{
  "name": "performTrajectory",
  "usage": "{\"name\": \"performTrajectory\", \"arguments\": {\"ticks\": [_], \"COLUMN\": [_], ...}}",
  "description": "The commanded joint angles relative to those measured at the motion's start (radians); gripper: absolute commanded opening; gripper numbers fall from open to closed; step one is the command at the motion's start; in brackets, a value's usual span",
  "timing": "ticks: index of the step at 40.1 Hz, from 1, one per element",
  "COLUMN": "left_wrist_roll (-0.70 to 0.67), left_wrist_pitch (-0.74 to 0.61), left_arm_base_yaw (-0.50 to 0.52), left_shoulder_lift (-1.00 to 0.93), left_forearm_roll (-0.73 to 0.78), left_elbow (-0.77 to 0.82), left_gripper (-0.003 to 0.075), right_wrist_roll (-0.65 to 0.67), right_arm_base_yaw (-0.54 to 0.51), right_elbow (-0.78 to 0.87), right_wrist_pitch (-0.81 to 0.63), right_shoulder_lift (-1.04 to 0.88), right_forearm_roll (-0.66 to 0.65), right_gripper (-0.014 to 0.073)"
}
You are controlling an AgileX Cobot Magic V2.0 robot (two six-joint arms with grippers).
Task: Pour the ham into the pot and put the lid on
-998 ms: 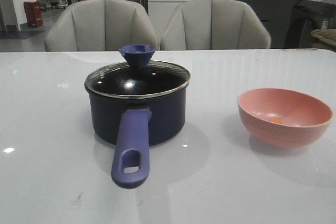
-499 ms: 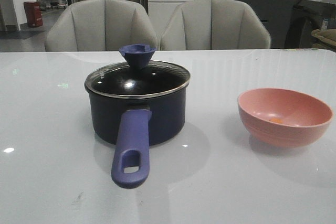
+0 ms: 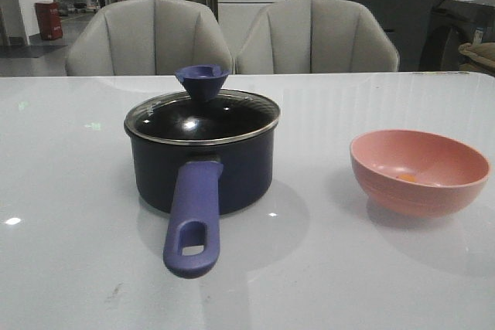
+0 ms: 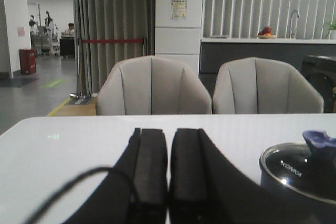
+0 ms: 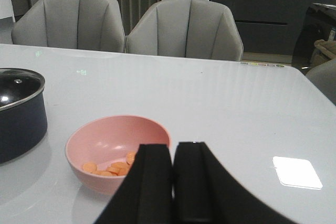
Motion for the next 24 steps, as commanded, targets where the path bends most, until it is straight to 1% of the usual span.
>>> {"name": "performTrajectory", "arguments": {"ticks": [1, 5, 13, 16, 19, 22, 24], "left_wrist_roll": [-0.005, -0.005, -0.005, -0.005, -0.005, -0.005, -0.005], "left_wrist_pitch": [-0.094, -0.046, 0.125, 0.179, 0.224, 0.238, 0.267], "left_arm_base_yaw": [0.001, 0.001, 0.001, 0.001, 0.001, 0.001, 0.001], "left_shoulder_lift": [-0.012, 0.020, 0.143, 0.194, 0.232, 0.263, 0.277], "left_forearm_roll": [-0.025, -0.049, -0.049, -0.049, -0.049, -0.049, -0.074], "left_elbow": [-0.041, -0.126, -0.320, -0.369, -0.404, -0.410, -0.408], "left_gripper": [0.0114, 0.0114, 0.0114, 0.0114, 0.0114, 0.0114, 0.0114], "right_wrist_roll": [-0.001, -0.001, -0.001, -0.001, -0.001, -0.001, -0.001], "right_arm_base_yaw": [-0.007, -0.007, -0.007, -0.007, -0.007, -0.007, -0.007], "right_elbow": [0.010, 0.010, 0.010, 0.010, 0.010, 0.010, 0.010], "right_wrist_pitch": [-0.084, -0.084, -0.084, -0.084, -0.084, -0.084, -0.084], "right_shoulder_lift": [-0.020, -0.020, -0.020, -0.020, -0.020, -0.020, -0.020], "right_forearm_roll": [-0.007, -0.007, -0.007, -0.007, -0.007, -0.007, -0.007], "right_gripper": [0.0155, 0.0155, 0.0155, 0.0155, 0.0155, 0.0155, 0.0155]}}
